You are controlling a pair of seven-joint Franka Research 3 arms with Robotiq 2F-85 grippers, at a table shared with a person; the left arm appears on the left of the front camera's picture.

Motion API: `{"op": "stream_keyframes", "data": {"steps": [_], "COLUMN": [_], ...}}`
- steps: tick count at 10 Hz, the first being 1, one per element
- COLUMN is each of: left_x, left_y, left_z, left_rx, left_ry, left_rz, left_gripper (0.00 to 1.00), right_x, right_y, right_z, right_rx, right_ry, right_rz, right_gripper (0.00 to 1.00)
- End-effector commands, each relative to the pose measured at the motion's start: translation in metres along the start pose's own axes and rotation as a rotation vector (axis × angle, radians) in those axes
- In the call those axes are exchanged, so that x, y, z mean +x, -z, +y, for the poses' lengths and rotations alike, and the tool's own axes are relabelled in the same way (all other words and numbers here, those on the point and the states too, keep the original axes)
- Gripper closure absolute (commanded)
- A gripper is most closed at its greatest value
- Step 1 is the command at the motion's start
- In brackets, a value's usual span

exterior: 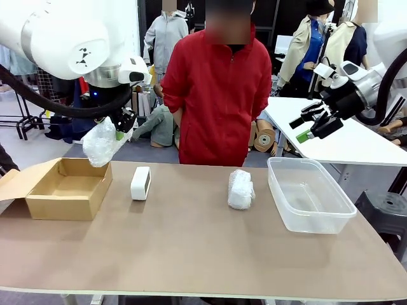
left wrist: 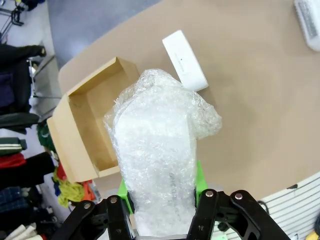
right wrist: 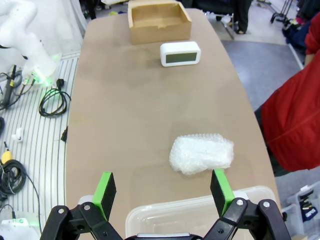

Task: Separate and place wrapped and unwrapped clocks.
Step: If the picked Digital clock is wrapped, place it in the Package Box ; if not, place it in the Organizing box.

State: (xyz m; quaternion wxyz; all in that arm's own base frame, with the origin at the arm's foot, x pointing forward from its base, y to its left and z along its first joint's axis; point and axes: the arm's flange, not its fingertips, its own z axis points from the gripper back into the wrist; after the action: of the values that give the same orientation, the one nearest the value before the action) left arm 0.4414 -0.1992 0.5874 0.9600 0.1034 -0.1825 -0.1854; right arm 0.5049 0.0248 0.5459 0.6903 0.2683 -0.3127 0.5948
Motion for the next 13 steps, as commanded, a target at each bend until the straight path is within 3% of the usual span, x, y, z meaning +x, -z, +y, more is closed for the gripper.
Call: {"op": "stream_keyframes", "data": {"steps": [1,5,6,9,13], "left_x": [0.000,0.001,0.009,0.017,0.025], "left_y": [-0.002,0.001,0.004,0.028,0.092], "left_z": [-0.003,-0.007,0.010,0.058,0.120], "left_rx": [0.008,0.000,0.028,-0.043,-0.053], "left_ry": [0.042,0.021,-0.049,-0.164,-0.283], "left_rz": [0.000,0.003,0.013,-0.002,0.029], "left_gripper": [1.00,1.00,1.00,1.00,1.00], "right_x": [0.001,0.001,0.001,0.001,0.001], "right_y": [-0.001,-0.001,-0.001,-0.001,-0.001], "right_z": [0.000,0.000,0.000,0.000,0.000], "right_rx": [-0.002,-0.002,-0.002,-0.002,-0.002], "right_ry": [-0.003,-0.003,-0.003,-0.003,-0.003], "right_rz": [-0.003,-0.003,-0.003,-0.003,-0.003], "right_gripper": [0.00,0.00,0.00,0.00,0.00]}}
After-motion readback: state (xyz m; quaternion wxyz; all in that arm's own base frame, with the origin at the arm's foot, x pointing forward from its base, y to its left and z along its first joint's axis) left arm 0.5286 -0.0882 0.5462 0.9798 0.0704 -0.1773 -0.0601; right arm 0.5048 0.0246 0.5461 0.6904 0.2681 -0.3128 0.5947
